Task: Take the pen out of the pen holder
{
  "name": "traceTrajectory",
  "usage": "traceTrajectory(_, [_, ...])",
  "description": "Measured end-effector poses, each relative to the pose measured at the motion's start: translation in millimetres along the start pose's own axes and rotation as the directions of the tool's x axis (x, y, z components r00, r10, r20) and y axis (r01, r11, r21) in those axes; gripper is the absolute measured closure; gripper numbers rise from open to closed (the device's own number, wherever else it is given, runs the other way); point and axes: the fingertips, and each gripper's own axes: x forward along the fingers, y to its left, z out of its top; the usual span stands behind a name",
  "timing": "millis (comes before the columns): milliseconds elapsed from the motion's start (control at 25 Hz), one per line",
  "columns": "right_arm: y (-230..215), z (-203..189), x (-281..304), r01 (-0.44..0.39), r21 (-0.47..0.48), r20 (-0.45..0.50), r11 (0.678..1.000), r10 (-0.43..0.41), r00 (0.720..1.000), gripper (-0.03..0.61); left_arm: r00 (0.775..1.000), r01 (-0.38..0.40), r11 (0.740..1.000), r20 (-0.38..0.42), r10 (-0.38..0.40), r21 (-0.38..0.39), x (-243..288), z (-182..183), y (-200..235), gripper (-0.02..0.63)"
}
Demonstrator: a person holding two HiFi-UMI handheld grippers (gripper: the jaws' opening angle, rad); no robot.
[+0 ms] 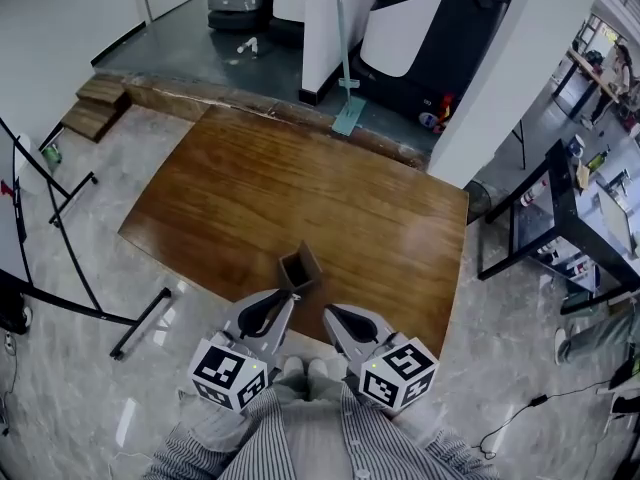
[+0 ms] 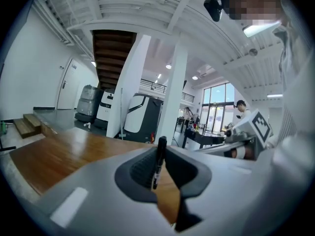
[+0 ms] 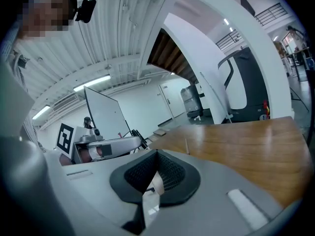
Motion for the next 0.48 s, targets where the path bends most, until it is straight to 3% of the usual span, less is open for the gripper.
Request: traceTrajectory(480, [10.1,-1.5,11.0,-0.005,-0.059,-0.032,0.998,0.003,0.999,0.58,1.0,-0.008,0.997,-0.023,0.006,-0.077,-4.9,-17.2,-2.4,0.563])
